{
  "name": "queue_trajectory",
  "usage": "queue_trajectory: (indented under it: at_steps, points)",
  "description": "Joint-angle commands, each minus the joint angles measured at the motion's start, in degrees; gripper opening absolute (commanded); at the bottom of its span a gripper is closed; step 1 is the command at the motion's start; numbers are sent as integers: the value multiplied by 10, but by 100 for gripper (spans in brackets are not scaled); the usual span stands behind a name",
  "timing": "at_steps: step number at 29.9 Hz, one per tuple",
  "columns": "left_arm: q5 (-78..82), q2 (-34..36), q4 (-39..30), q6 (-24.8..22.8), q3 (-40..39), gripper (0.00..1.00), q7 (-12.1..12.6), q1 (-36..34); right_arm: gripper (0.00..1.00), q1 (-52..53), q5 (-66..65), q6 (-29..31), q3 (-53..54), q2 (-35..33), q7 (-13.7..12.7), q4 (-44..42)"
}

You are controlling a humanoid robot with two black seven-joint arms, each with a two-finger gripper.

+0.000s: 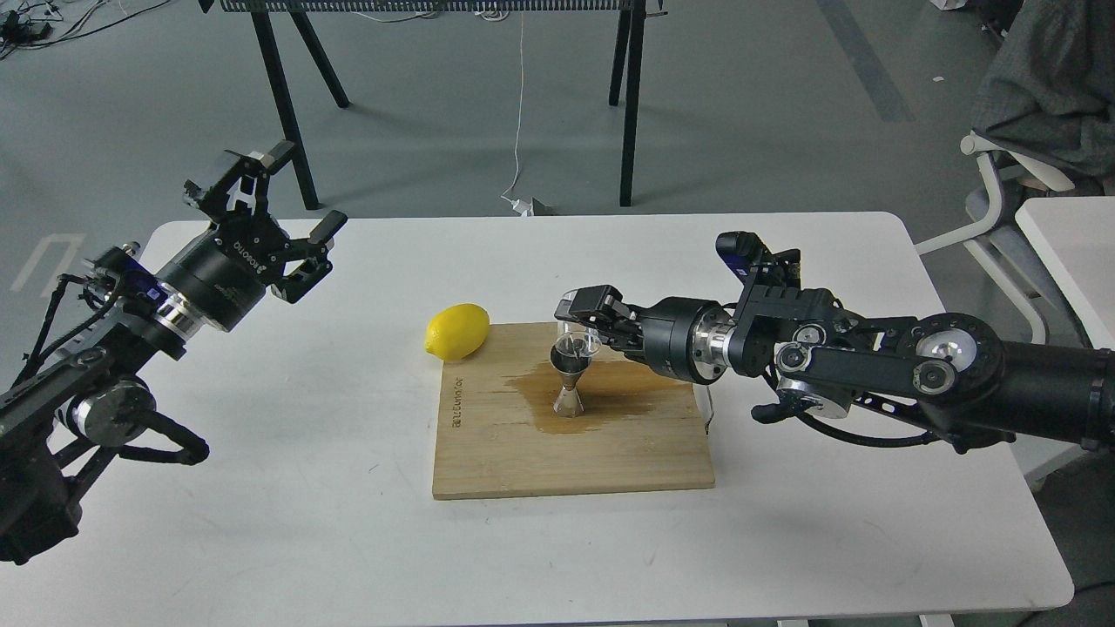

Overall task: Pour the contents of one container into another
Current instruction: 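Tilt the glass cup over the jigger to pour its contents, then raise the glass cup upright and move it back toward its spot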

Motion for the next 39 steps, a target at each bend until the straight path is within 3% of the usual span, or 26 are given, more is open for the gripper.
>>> queue_trajectory:
  at_steps: [1,29,39]
  points:
    - [0,0,0,0,0,98,0,0,38,1,0,0,0,6,0,-5]
    - [0,1,7,0,0,98,0,0,39,35,-10,0,-24,8,1,-4]
    - [0,0,10,0,0,98,0,-1,39,-18,88,4,80,-20,5,-2]
